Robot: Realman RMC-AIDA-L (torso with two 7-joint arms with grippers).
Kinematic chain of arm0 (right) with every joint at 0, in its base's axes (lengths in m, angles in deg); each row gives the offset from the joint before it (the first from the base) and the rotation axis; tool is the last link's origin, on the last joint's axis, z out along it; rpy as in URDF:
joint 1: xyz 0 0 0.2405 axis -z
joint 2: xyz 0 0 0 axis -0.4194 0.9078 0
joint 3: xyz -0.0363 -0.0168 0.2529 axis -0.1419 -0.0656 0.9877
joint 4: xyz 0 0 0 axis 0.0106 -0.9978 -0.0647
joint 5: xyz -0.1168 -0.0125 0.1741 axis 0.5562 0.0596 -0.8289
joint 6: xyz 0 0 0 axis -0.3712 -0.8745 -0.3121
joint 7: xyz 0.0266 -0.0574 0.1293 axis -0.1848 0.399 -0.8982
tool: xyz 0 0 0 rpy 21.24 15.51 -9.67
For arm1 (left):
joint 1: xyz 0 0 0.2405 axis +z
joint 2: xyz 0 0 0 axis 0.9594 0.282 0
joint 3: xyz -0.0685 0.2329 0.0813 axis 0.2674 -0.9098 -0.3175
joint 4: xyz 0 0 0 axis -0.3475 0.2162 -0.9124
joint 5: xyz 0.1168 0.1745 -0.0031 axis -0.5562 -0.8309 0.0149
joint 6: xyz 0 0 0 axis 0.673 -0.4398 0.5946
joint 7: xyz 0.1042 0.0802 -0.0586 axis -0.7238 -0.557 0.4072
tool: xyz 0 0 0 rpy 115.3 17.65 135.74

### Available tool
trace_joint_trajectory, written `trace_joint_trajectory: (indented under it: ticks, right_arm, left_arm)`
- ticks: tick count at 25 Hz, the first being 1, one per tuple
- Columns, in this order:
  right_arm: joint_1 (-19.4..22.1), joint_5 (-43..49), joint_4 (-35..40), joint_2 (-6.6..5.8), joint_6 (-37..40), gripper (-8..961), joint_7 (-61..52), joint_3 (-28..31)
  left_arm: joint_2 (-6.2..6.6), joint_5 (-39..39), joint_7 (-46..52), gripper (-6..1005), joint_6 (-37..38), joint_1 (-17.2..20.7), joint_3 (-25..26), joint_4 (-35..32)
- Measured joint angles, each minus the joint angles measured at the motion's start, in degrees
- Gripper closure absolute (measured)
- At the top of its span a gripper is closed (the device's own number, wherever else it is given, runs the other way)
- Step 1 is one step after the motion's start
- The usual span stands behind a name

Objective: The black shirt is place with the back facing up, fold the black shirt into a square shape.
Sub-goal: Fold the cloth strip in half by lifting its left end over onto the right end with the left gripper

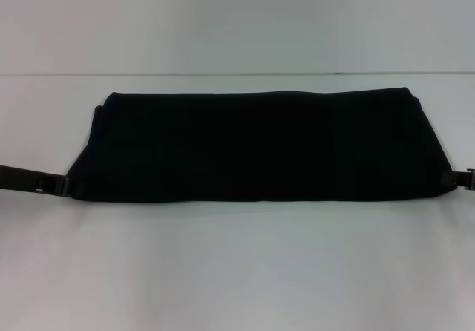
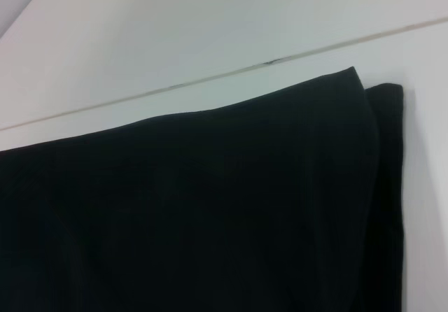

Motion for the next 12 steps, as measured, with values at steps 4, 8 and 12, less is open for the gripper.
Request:
trace_joint_trajectory:
  ticks: [4, 8, 12]
  right_arm:
    - [1.36, -1.73, 0.02, -0.06, 2.00, 944, 1.33, 0.19]
    - [2.72, -3.74, 0.02, -0.13, 3.76, 942, 2.56, 0.58]
    - [3.82, -4.54, 0.02, -0.18, 4.94, 941, 2.98, 0.80]
  left_arm:
    - [0.00, -0.23, -0.02, 996, 1.32, 0.51, 0.86, -0.71]
    - [0.04, -0.30, -0.02, 996, 2.98, 1.35, 1.32, -1.67]
    - [0.06, -0.31, -0.02, 996, 4.37, 2.41, 1.38, -2.81]
